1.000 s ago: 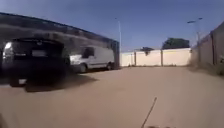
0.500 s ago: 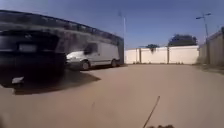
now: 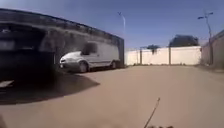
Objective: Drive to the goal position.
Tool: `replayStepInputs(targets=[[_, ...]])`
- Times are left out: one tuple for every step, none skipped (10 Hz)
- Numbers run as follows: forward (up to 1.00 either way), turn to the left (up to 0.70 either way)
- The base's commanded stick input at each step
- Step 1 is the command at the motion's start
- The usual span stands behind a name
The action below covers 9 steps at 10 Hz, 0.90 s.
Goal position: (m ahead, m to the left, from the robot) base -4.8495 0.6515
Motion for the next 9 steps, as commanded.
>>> replayStepInputs(targets=[[1.0,0.0],[1.0,0.0],[1.0,0.0],[1.0,0.0],[1.0,-0.18],[1.0,-0.27],[1.0,-0.27],[1.0,-0.27],[0.64,-0.33]])
